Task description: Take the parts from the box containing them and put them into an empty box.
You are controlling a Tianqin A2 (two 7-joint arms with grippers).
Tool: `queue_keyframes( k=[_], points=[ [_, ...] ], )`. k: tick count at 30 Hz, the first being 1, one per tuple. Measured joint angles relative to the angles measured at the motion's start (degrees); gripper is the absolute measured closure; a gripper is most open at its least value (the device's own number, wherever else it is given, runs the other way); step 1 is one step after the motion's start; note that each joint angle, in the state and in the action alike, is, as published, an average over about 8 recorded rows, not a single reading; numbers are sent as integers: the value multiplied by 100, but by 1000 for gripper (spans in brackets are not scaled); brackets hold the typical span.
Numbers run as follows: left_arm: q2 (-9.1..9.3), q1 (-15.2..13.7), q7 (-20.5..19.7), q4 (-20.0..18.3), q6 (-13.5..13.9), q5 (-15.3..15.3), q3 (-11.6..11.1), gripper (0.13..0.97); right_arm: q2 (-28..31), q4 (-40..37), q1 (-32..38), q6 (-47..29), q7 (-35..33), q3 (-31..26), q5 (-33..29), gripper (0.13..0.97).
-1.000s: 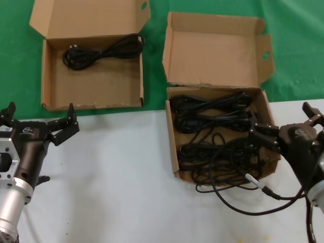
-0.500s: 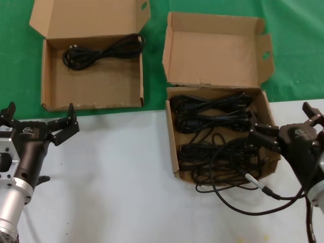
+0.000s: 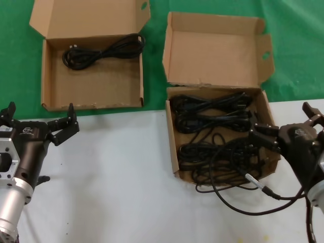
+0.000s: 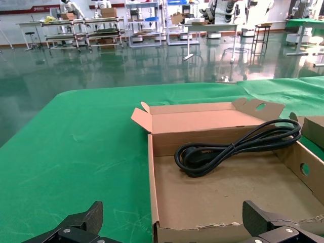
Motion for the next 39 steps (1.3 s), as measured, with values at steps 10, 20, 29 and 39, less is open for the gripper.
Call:
queue_keyframes(
  k=[10, 20, 29, 39],
  points=[
    [0, 0, 0, 0, 0, 0, 0, 132, 0, 0, 0, 0, 0, 0, 0, 129],
    [0, 0, 0, 0, 0, 0, 0, 132, 0, 0, 0, 0, 0, 0, 0, 129],
    [0, 0, 0, 0, 0, 0, 0, 132, 0, 0, 0, 0, 0, 0, 0, 129],
    [0, 0, 0, 0, 0, 0, 0, 132, 0, 0, 0, 0, 0, 0, 0, 129]
  ],
)
